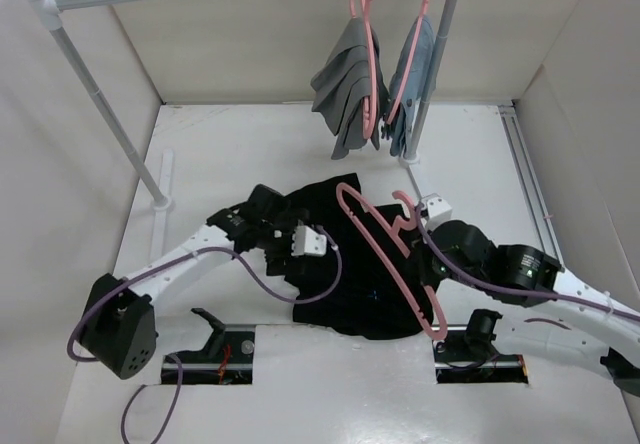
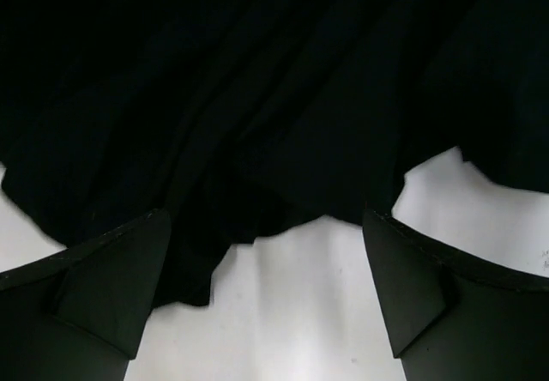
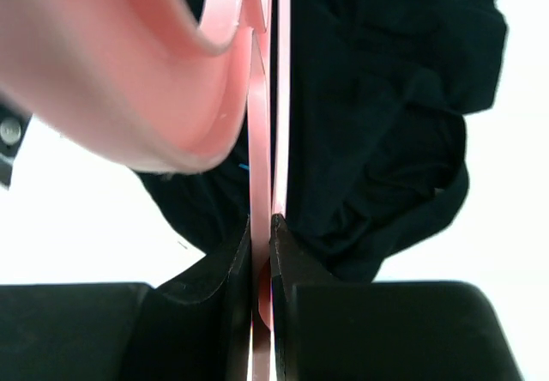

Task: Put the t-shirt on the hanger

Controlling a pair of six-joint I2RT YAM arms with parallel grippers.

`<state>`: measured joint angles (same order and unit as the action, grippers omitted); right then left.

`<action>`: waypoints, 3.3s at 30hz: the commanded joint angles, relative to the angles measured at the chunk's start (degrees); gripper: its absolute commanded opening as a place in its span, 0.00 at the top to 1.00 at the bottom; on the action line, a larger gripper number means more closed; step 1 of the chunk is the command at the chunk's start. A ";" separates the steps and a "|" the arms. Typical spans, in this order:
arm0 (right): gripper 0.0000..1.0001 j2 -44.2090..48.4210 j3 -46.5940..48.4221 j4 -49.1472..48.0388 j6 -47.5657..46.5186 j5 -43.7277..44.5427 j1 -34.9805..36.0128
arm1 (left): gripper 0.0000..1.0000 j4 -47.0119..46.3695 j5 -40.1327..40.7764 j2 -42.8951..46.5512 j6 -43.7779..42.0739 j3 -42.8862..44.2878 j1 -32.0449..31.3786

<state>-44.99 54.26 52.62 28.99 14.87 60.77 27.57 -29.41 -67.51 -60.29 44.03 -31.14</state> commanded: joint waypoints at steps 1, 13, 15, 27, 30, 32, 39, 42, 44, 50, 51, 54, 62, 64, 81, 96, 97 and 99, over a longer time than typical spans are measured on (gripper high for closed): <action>1.00 0.52 -0.12 3.79 4.40 5.16 0.05 | 0.08 -3.48 2.07 -1.04 -1.93 1.58 -5.06; 1.00 2.19 1.63 9.17 10.12 10.18 0.05 | 0.75 -8.42 10.42 -6.86 -14.24 -7.47 -7.80; 1.00 1.66 1.64 9.17 10.12 11.40 0.05 | 1.00 -7.71 13.05 -4.14 -14.24 -9.57 -6.32; 1.00 -2.63 6.03 9.26 6.53 13.17 0.05 | 1.00 22.82 32.74 14.67 -40.66 -9.67 19.53; 1.00 -4.92 6.03 5.39 2.58 10.88 0.05 | 0.52 24.37 25.39 21.96 -40.27 -9.05 19.53; 1.00 -5.46 6.03 5.39 2.56 10.10 0.05 | 0.11 19.65 15.47 27.74 -34.22 -7.48 19.53; 1.00 -2.92 3.23 1.88 1.94 7.63 0.05 | 0.14 5.47 -13.80 21.77 3.79 6.99 19.53; 1.00 -2.12 1.82 1.34 1.94 6.05 0.05 | 0.26 9.68 -21.90 9.03 6.49 13.95 16.65; 1.00 -1.59 1.29 1.34 1.94 5.34 0.05 | 0.27 6.82 -20.00 4.77 15.52 14.59 10.50; 1.00 -1.59 1.29 1.95 1.42 3.58 0.05 | 0.17 -7.34 0.30 -2.45 24.24 11.69 -10.15; 1.00 -1.07 1.29 1.96 1.42 3.58 0.05 | 0.17 -8.31 1.80 -3.50 25.39 11.69 -10.17; 1.00 0.07 0.15 1.96 2.11 3.58 0.05 | 0.16 -9.55 7.77 -8.51 25.40 11.69 -10.17; 1.00 0.08 -1.09 1.26 1.07 1.74 0.05 | 0.26 -8.50 12.45 -16.61 24.78 11.35 -13.24; 1.00 0.08 -1.09 1.26 1.07 1.22 0.05 | 0.27 -11.13 13.40 -16.61 24.78 9.41 -13.25; 1.00 5.79 1.90 2.85 -8.78 -14.79 0.05 | 1.00 0.46 13.60 -13.27 26.63 22.50 -11.40; 1.00 10.34 9.89 17.16 -1.66 -1.25 0.05 | 1.00 1.00 20.36 -16.86 23.29 21.28 -10.17; 1.00 11.41 9.90 16.47 -1.66 -1.25 0.05 | 1.00 -0.05 20.36 -17.48 23.90 21.27 -9.65; 1.00 14.13 8.07 13.93 -1.66 -3.18 0.05 | 1.00 -0.67 20.36 -19.68 25.83 23.20 -9.65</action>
<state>-34.35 61.25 66.81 25.69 10.11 60.77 28.80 -10.28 -85.27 -35.77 66.13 -41.34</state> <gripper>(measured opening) 0.147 0.015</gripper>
